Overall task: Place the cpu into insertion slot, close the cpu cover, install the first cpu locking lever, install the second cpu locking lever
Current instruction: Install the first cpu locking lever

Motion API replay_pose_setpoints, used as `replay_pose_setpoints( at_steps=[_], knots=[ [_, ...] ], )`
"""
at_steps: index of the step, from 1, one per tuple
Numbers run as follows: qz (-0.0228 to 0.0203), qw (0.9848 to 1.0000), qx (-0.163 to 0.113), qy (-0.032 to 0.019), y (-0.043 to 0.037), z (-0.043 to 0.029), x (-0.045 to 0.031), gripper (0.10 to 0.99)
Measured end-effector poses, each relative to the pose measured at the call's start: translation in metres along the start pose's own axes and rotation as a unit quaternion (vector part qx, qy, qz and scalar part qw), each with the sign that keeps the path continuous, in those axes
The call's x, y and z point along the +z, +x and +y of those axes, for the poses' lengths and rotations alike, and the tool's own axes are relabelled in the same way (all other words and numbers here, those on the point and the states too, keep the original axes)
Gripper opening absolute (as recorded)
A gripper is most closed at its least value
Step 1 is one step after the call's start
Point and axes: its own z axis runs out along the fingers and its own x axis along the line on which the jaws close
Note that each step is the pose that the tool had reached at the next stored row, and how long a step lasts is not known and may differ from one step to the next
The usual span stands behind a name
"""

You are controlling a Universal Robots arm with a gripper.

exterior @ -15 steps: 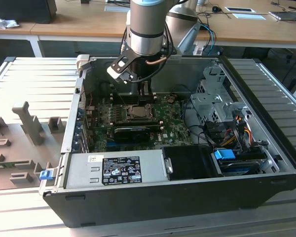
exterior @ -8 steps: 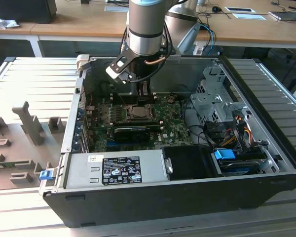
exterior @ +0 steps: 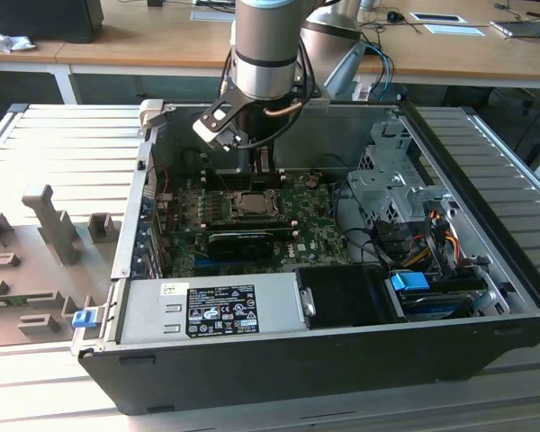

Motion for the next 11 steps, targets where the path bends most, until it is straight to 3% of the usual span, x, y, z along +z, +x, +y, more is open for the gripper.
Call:
replay_pose_setpoints(
  at_steps=[11],
  knots=[
    [-0.0001, 1.0, 0.0, 0.0, 0.0001, 0.0, -0.0064, 0.106]
  ],
)
